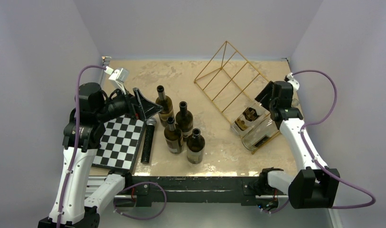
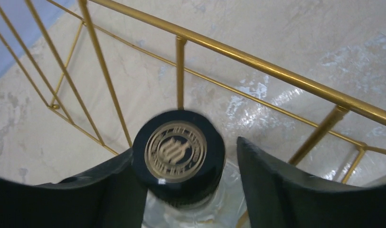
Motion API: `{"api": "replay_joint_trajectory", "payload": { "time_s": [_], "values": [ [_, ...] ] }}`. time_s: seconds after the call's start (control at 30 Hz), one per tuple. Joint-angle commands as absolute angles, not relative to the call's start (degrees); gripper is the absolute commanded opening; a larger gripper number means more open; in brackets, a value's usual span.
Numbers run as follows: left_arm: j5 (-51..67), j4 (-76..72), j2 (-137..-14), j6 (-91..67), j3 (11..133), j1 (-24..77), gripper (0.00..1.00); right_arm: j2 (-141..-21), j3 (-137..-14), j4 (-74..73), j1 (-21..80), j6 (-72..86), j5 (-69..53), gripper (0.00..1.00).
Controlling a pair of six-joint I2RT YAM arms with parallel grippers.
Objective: Put the wine bottle on the wine rack
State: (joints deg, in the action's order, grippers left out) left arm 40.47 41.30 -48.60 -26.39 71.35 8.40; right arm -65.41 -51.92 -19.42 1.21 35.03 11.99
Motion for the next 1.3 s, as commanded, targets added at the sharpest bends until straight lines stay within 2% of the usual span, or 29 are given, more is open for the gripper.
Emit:
{"api": "replay_joint_trajectory", "payload": {
  "time_s": [0.0, 0.4, 0.57, 0.67, 0.87, 0.97, 1.07, 1.27],
  "values": [
    [40.87, 39.96, -48.43, -26.01, 71.02, 8.70, 0.99, -64.86, -51.53, -23.64, 1.42, 38.22, 16.21, 0.73],
    [40.89, 39.89, -48.37, -25.99, 70.91, 8.70, 0.99, -61.88, -55.09, -24.57, 1.43, 35.85, 17.87, 0.83],
    [40.80, 40.03, -48.09, -25.81, 71.10, 8.70, 0.99, -56.86, -58.01, -27.71, 1.42, 34.07, 18.12, 0.86],
    [40.93, 40.43, -47.91, -25.43, 71.39, 8.70, 0.99, -52.79, -61.48, -28.99, 1.47, 28.36, 8.38, 0.86],
    [41.93, 39.70, -45.78, -25.55, 68.86, 8.78, 0.99, -48.66, -68.07, -34.31, 2.73, 18.15, -21.78, 0.86],
    [42.87, 38.84, -45.10, -25.83, 67.09, 8.88, 0.99, -46.95, -68.30, -35.54, 7.22, 14.39, -33.25, 0.87],
    [43.58, 38.85, -44.89, -25.62, 66.57, 9.13, 0.99, -45.49, -68.12, -37.13, 17.91, 7.93, -37.67, 0.88],
    [42.46, 39.61, -43.67, -24.79, 66.60, 9.32, 0.99, -43.50, -63.55, -30.34, 35.08, 6.17, -34.60, 0.88]
  ]
}}
